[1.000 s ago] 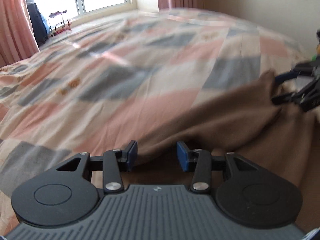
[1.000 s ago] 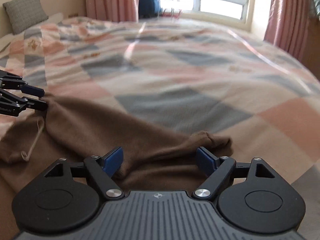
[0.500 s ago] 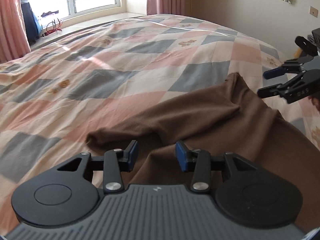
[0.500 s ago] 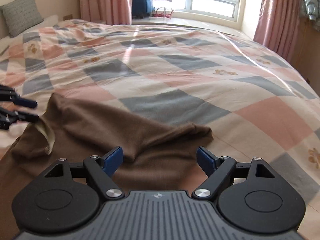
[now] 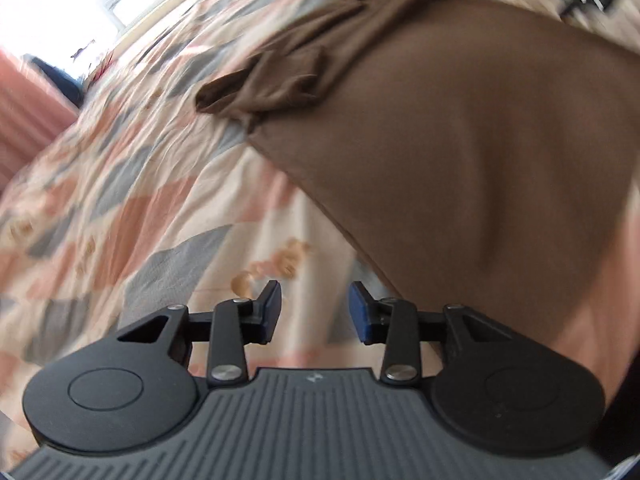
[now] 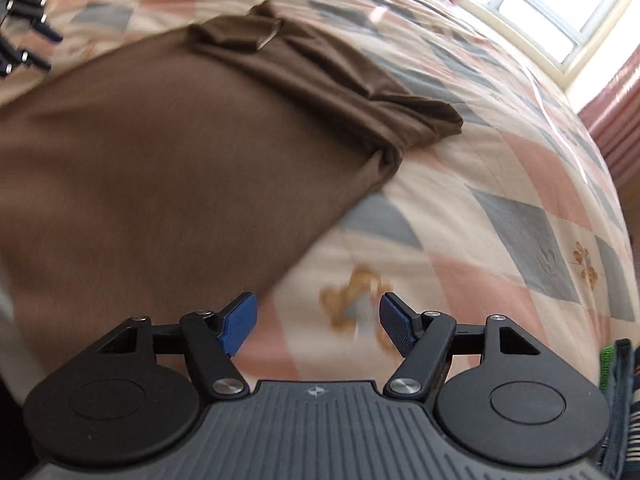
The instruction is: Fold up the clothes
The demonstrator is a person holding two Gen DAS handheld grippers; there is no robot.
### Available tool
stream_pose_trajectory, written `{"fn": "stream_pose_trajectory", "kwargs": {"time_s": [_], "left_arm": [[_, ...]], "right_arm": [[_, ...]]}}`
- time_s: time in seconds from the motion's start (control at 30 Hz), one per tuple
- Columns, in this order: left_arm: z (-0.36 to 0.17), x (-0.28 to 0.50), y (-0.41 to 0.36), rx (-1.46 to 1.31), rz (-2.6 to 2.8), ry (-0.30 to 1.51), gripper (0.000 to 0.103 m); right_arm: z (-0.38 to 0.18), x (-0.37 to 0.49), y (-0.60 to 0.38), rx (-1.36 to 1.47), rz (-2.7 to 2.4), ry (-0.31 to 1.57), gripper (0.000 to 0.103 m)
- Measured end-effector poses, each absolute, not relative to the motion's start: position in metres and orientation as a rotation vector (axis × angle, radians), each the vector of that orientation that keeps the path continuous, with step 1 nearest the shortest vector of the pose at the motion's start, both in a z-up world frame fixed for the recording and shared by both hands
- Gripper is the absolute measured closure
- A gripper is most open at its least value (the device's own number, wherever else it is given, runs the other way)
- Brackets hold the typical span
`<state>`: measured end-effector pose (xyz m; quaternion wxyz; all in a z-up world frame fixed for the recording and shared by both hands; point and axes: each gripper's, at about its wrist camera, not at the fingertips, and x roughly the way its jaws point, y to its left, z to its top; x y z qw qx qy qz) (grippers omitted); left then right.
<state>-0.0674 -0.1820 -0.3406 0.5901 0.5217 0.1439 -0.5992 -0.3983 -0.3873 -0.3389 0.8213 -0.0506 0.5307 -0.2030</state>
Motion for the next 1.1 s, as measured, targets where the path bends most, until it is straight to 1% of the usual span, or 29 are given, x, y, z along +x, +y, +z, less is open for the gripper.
{"fn": "stream_pose_trajectory", "kwargs": {"time_s": [0.1, 0.2, 0.27, 0.47, 0.57, 0.73, 0.93, 1.0, 1.03, 1.07, 1.1], "left_arm": [[-0.348, -0.098, -0.145, 1.373, -1.443, 0.119, 0.068], [-0.357, -0.112, -0.117, 1.479, -1.469, 0.001, 0.068], [-0.369, -0.116, -0.103, 1.548, -1.468, -0.106, 0.068], [-0.407, -0.109, -0.085, 1.708, -1.514, -0.510, 0.067], [-0.420, -0.103, -0.079, 1.739, -1.560, -0.744, 0.066], [-0.434, -0.093, -0.071, 1.728, -1.621, -1.050, 0.065], [-0.446, -0.081, -0.063, 1.654, -1.673, -1.241, 0.063], [-0.452, -0.078, -0.060, 1.626, -1.687, -1.286, 0.063], [-0.453, -0.078, -0.059, 1.617, -1.701, -1.293, 0.064], [-0.452, -0.079, -0.060, 1.614, -1.721, -1.284, 0.068], [-0.450, -0.079, -0.062, 1.617, -1.751, -1.261, 0.072]], "right_arm": [[-0.347, -0.426, -0.354, -0.227, -0.359, 1.163, 0.034], [-0.359, -0.445, -0.321, -0.376, -0.247, 1.180, 0.037], [-0.365, -0.450, -0.312, -0.464, -0.203, 1.159, 0.037], [-0.384, -0.465, -0.286, -0.726, -0.069, 1.084, 0.037], [-0.392, -0.471, -0.282, -0.869, 0.014, 1.037, 0.036], [-0.402, -0.471, -0.281, -1.039, 0.147, 0.958, 0.036], [-0.412, -0.467, -0.281, -1.196, 0.302, 0.859, 0.037], [-0.415, -0.464, -0.281, -1.234, 0.351, 0.834, 0.042], [-0.414, -0.461, -0.281, -1.217, 0.370, 0.847, 0.050], [-0.412, -0.459, -0.280, -1.187, 0.389, 0.873, 0.060], [-0.410, -0.455, -0.278, -1.149, 0.408, 0.907, 0.066]]}}
